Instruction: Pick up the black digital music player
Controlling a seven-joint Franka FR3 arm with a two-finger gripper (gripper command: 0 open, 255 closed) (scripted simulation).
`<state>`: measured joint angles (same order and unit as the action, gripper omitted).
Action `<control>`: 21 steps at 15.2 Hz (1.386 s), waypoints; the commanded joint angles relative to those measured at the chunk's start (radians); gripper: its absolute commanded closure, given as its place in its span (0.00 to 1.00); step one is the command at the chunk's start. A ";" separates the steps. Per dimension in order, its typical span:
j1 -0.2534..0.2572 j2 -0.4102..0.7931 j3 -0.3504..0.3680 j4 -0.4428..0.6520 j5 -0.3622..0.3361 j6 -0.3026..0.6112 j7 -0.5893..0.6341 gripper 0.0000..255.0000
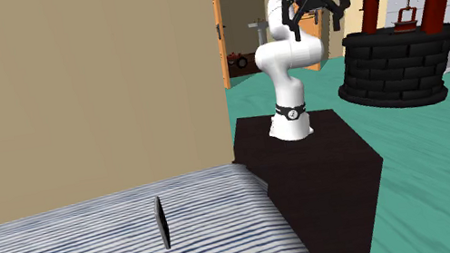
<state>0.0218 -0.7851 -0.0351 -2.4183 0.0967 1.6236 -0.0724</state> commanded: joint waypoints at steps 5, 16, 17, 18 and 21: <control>-0.021 0.045 -0.071 -0.039 -0.057 0.097 -0.109 0.00; -0.052 0.295 -0.274 -0.025 -0.146 0.382 -0.405 0.00; -0.051 0.325 -0.293 -0.015 -0.146 0.407 -0.433 0.00; -0.050 0.357 -0.311 -0.003 -0.144 0.431 -0.462 0.00; -0.043 0.457 -0.366 0.041 -0.126 0.499 -0.552 0.00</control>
<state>-0.0249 -0.3611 -0.3863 -2.3889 -0.0360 2.0966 -0.5959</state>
